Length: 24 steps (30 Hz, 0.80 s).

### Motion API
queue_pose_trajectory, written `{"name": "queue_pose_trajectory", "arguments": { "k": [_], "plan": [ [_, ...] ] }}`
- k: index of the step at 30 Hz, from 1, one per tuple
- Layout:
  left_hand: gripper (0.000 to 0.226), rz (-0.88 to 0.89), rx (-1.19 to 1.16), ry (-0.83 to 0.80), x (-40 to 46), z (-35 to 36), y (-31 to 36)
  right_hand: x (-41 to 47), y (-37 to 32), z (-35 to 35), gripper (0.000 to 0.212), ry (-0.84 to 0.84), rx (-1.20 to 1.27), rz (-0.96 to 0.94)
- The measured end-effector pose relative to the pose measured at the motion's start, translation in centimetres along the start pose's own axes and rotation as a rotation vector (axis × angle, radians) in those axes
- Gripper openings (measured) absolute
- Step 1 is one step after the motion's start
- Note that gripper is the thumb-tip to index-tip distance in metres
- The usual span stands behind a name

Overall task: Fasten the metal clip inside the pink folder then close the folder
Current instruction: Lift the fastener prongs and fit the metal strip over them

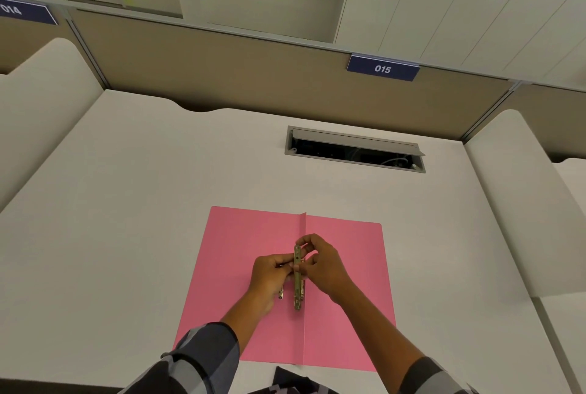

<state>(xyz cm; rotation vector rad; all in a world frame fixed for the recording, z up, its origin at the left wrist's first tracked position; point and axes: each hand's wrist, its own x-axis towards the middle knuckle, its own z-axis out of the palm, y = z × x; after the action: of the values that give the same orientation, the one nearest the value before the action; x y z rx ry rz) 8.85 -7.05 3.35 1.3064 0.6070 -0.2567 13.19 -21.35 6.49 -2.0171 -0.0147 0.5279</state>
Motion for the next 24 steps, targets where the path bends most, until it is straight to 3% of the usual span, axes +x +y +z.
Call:
{"name": "queue_pose_trajectory", "arguments": {
  "k": [11, 18, 24],
  "plan": [
    [0.030, -0.035, -0.037, -0.029, 0.39, -0.06, -0.14, 0.04, -0.17, -0.08, 0.043, 0.016, -0.008, 0.004],
    [0.042, -0.064, -0.094, -0.055, 0.13, 0.24, 0.37, 0.14, -0.03, -0.09, 0.043, 0.024, -0.027, 0.004],
    [0.030, -0.072, -0.112, -0.040, 0.45, 0.24, -0.04, 0.14, 0.16, -0.09, 0.044, 0.032, -0.030, 0.004]
  ]
}}
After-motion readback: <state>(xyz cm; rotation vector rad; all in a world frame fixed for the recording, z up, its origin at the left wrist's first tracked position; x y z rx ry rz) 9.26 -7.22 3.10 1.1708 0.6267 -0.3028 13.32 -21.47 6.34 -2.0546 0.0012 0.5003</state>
